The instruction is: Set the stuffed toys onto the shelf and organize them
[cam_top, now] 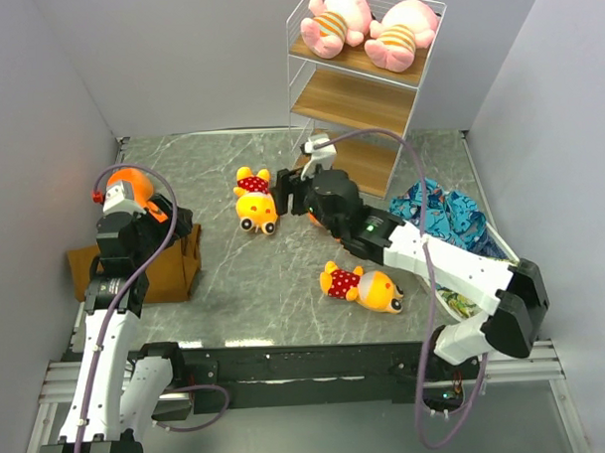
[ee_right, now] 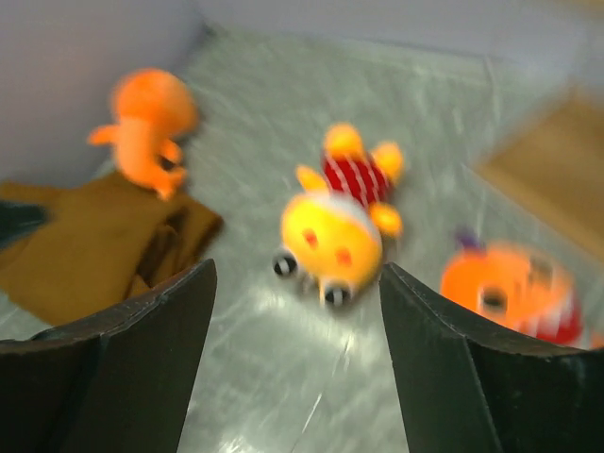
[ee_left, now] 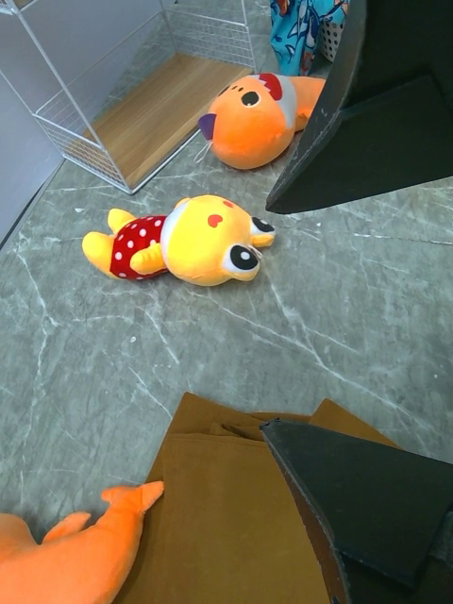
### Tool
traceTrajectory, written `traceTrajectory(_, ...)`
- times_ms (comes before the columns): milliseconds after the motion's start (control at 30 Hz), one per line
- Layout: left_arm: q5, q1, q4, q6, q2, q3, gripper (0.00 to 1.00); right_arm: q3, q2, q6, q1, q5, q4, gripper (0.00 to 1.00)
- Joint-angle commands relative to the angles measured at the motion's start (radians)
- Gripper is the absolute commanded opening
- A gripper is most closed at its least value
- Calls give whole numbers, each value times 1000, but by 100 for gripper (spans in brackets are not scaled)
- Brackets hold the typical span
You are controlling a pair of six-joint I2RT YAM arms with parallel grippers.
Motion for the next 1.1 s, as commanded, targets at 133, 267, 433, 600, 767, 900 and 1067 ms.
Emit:
traceTrajectory(133, -30, -4, 14, 3, -2, 12, 97, 70, 180, 281, -8, 336, -446, 81)
traceTrajectory(267, -21, -5, 19, 4, -4, 9, 97, -8, 184, -122, -40, 274, -349, 84)
traceTrajectory(433, -16, -7, 22, 6, 7, 9, 97, -24, 151, -299, -188, 50, -369, 86)
traceTrajectory(600, -6, -7, 27, 7, 13, 6, 97, 27, 183, -388, -291, -116, -432, 84)
traceTrajectory(767, -7, -7, 27, 9, 19, 6, 97, 60, 249, -433, -330, -142, -437, 84)
traceTrajectory(900, -7, -9, 27, 10, 19, 3, 97, 70, 299, -445, -342, -158, -421, 84)
traceTrajectory(1067, 5, -10, 31, 12, 32, 4, 98, 39, 338, -441, -359, -199, -380, 85)
